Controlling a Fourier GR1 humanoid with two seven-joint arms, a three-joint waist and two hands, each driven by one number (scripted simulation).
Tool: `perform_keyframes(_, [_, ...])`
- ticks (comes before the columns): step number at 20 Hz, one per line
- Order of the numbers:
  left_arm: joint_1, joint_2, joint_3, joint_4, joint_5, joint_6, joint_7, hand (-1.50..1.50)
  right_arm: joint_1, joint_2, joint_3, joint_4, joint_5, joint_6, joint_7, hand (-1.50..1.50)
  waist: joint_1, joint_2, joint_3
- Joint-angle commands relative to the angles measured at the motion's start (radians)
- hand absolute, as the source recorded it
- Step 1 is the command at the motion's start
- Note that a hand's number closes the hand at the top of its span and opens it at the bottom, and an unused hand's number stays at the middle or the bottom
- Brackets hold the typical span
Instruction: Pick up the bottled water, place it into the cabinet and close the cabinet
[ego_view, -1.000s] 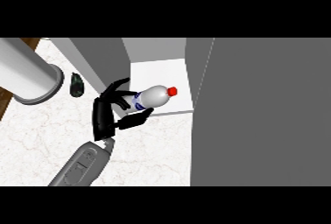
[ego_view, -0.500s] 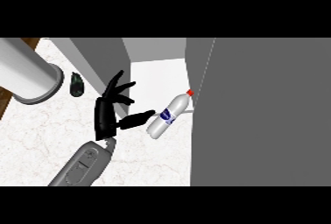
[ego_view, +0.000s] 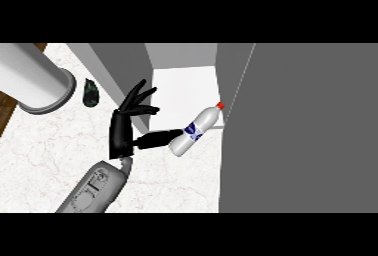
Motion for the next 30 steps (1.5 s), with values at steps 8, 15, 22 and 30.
perform_keyframes(8, [-0.231, -0.067, 0.192, 0.154, 0.23, -0.272, -0.152, -1.5, 0.054, 0.041, 0.076, -0.048, 0.07, -0.065, -0.001, -1.5, 0.028, 0.005, -0.004])
perform_keyframes(15, [-0.106, -0.103, 0.154, 0.056, 0.241, -0.326, -0.223, -1.5, 0.109, -0.028, -0.004, -0.035, -0.001, -0.018, -0.032, -1.5, 0.06, -0.003, -0.002])
perform_keyframes(22, [0.033, -0.031, 0.154, -0.161, 0.295, -0.426, -0.122, -1.5, 0.109, -0.011, 0.047, -0.079, 0.047, -0.063, -0.017, -1.5, 0.072, -0.006, -0.002])
perform_keyframes(30, [0.258, -0.069, 0.033, -0.502, 0.233, -0.362, -0.044, -1.5, 0.102, -0.005, 0.08, -0.104, 0.065, -0.12, 0.037, -1.5, 0.075, -0.005, -0.002])
